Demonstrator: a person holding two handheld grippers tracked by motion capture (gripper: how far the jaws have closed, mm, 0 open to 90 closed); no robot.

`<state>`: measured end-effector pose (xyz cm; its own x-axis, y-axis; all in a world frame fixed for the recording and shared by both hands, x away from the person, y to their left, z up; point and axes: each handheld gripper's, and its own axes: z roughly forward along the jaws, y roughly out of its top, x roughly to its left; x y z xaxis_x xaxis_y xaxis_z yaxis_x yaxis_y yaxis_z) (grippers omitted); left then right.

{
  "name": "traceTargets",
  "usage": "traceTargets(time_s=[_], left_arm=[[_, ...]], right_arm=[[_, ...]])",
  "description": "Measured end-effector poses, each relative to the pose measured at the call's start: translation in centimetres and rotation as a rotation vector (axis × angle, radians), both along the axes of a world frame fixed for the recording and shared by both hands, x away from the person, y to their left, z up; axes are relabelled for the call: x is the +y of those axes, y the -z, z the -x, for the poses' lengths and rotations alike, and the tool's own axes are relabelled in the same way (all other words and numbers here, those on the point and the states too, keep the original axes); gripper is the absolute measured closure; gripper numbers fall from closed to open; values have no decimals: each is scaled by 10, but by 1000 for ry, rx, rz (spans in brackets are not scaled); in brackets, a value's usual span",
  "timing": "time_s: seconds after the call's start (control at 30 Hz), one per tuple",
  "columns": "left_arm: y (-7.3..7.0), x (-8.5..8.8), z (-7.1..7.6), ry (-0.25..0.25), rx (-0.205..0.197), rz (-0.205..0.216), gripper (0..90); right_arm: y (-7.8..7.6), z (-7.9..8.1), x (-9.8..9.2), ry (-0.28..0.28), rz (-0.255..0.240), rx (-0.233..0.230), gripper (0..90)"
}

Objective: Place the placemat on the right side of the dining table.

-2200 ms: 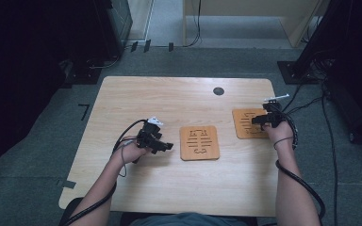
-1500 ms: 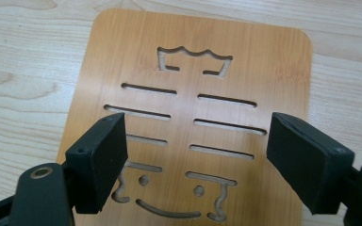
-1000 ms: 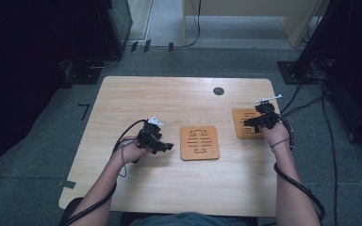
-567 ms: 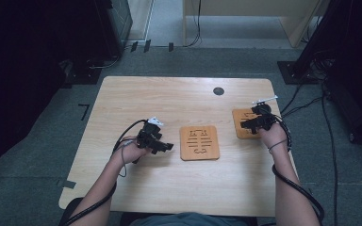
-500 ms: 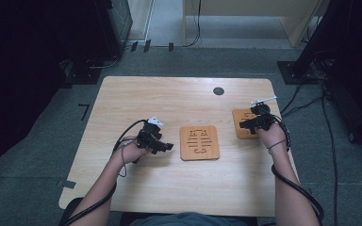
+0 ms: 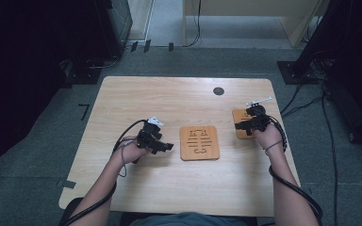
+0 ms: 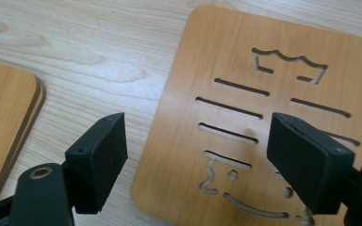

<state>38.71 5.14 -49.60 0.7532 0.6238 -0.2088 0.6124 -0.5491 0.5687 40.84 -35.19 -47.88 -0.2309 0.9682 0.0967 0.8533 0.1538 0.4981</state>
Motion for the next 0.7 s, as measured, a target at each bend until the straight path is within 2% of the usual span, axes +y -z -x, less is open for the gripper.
traceTargets(time_s=[0.3,0.5,0.7], left_arm=[[0,0,0,0,0,1,224],[0,0,0,0,0,1,224],[0,0,0,0,-1,2,222]], right_arm=[[3,2,13,-47,12,13,209],[4,3,23,-74,-14,11,209],[6,4,31,-97,-2,17,209]])
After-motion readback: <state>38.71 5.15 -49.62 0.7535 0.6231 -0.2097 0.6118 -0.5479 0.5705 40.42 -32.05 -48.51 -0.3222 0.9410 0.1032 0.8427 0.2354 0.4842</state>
